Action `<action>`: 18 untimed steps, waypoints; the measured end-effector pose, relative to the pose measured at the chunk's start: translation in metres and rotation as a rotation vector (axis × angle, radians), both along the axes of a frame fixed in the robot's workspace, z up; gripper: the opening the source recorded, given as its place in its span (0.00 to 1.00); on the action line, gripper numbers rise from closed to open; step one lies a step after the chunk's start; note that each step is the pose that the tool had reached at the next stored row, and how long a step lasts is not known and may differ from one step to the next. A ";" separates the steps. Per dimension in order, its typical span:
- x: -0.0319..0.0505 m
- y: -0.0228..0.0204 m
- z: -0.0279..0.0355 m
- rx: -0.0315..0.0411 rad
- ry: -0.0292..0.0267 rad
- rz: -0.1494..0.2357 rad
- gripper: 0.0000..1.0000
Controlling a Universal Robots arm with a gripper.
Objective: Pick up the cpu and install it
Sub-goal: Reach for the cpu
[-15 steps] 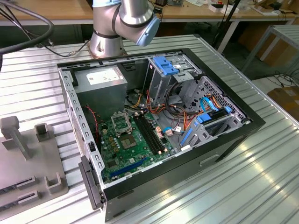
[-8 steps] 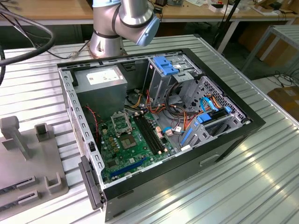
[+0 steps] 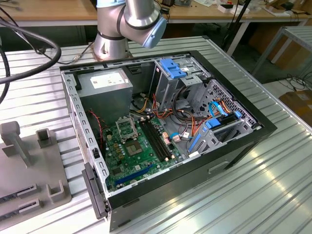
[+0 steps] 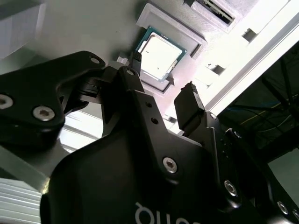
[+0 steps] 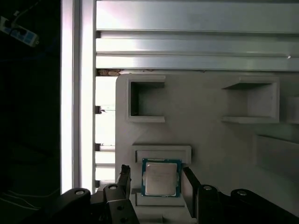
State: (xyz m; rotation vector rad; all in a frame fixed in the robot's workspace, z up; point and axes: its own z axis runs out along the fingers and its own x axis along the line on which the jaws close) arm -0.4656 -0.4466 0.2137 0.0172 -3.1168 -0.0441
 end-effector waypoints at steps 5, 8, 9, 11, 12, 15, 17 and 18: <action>0.0000 -0.0016 -0.0065 -0.0039 0.0002 0.000 0.56; 0.0001 -0.0025 -0.0075 -0.0049 0.0001 -0.002 0.56; 0.0001 -0.0025 -0.0075 -0.0049 0.0000 -0.002 0.56; 0.0001 -0.0026 -0.0076 -0.0049 0.0000 -0.002 0.56; 0.0001 -0.0026 -0.0075 -0.0049 0.0001 -0.002 0.56; 0.0001 -0.0026 -0.0076 -0.0049 0.0001 -0.002 0.57; 0.0009 -0.0026 -0.0085 -0.0050 0.0005 -0.003 0.63; 0.0015 -0.0026 -0.0099 -0.0049 0.0011 -0.003 0.63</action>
